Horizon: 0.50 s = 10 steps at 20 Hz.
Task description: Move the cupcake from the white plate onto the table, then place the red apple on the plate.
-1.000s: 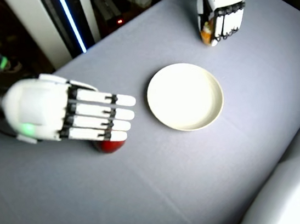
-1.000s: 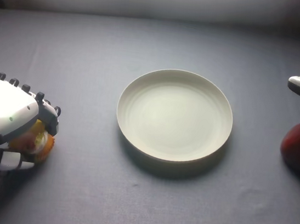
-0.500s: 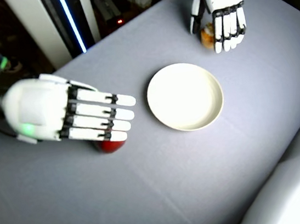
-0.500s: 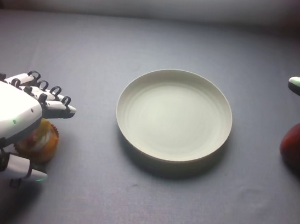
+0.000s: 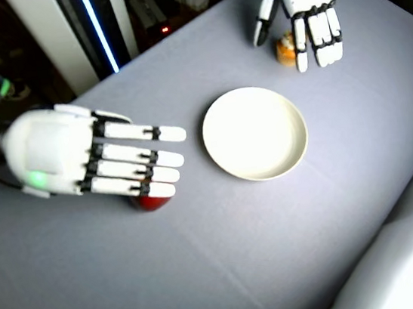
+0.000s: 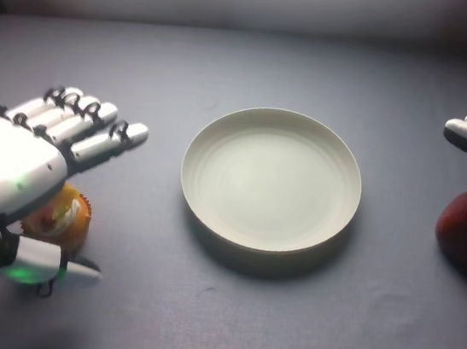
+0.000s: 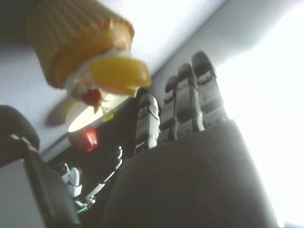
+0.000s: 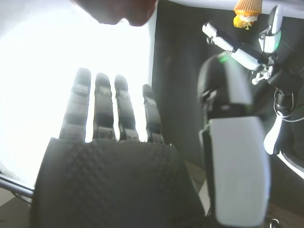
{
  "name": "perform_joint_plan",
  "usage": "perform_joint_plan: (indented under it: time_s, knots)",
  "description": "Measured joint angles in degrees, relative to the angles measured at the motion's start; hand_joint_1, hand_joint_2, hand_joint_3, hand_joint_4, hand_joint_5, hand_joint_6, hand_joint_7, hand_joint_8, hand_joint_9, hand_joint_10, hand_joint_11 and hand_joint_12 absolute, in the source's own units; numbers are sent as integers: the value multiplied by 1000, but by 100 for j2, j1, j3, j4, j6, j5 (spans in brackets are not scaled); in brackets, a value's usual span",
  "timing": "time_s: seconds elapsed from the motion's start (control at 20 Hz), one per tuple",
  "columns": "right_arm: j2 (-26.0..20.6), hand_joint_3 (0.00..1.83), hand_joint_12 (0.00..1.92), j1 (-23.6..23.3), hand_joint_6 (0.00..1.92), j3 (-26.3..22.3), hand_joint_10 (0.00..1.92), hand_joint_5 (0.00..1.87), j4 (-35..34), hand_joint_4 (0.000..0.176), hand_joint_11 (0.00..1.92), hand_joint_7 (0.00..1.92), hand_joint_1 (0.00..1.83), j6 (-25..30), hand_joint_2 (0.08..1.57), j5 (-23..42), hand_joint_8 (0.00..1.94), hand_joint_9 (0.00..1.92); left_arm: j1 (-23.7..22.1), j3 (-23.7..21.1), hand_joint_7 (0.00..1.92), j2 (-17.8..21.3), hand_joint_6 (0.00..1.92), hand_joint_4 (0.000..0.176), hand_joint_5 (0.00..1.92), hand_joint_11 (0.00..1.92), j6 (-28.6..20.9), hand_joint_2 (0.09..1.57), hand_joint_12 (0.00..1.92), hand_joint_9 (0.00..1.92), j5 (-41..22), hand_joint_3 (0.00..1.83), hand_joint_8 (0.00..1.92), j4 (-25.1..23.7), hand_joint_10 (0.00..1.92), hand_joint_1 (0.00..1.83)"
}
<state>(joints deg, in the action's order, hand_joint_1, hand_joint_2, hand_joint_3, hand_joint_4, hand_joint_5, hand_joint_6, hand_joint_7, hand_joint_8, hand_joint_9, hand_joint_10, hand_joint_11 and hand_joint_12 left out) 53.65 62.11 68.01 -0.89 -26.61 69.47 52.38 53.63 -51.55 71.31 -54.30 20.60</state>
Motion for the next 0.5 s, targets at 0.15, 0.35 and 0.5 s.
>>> perform_joint_plan:
  time_s: [0.15, 0.35, 0.5]
  knots:
    - [-46, 0, 103, -168, 0, 136, 14, 37, 363, 151, 183, 112, 1006, 9, 860, -424, 2, 147, 57, -260, 0, 249, 0, 176, 0, 111, 4, 831, 50, 0, -671, 0, 0, -151, 0, 743]
    - [11, 1, 483, -721, 12, 487, 28, 228, 962, 97, 252, 283, 1166, 140, 848, -1325, 15, 363, 157, -437, 0, 352, 0, 176, 0, 70, -118, 839, 35, 0, -1161, 1, 0, -396, 0, 771]
    - [313, 0, 1406, -1084, 890, 857, 1149, 1007, 1305, 0, 755, 1005, 1470, 323, 1088, -2013, 711, 907, 184, -435, 0, 361, 0, 176, 0, 44, -221, 837, 25, 0, -1257, 0, 0, -382, 0, 765]
